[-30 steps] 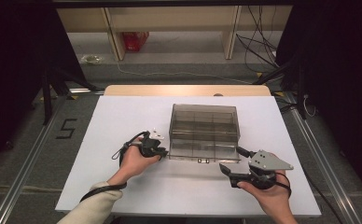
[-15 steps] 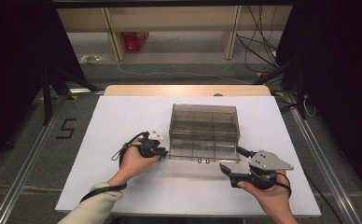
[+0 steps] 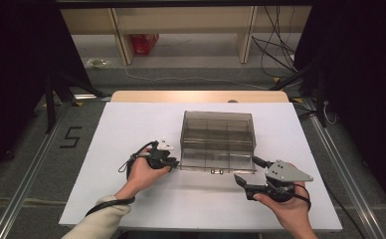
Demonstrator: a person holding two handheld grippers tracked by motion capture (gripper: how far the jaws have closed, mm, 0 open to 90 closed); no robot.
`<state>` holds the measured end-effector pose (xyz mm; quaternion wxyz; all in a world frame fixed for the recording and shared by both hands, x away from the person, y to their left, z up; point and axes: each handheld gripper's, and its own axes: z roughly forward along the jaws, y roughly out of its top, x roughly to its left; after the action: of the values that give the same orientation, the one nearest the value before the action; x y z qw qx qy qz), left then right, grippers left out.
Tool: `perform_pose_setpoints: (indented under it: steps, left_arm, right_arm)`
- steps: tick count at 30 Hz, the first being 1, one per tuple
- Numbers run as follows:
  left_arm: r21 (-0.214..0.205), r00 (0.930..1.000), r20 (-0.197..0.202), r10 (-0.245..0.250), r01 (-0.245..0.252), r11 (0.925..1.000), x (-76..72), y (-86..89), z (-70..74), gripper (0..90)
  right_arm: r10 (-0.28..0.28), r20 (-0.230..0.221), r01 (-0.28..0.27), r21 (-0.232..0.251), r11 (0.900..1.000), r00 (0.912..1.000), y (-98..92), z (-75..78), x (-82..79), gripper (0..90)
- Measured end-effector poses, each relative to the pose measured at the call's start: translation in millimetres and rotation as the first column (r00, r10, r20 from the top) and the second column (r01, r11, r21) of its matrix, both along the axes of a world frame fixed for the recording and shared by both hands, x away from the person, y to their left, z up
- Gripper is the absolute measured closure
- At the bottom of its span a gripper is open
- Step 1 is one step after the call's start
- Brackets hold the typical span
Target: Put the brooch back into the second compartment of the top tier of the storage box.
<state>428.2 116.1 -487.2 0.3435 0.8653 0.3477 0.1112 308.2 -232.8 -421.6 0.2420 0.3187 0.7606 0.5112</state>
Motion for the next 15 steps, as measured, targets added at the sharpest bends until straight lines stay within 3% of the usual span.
perform_pose_setpoints:
  steps: [15]
  left_arm:
    - [-0.043,0.9981,0.056,0.025,-0.022,0.9988,-4.9,7.0,9.2,78.4]
  right_arm:
    - [-0.003,0.0,0.003,0.002,1.0,1.0,-0.2,0.1,0.0,19.9]
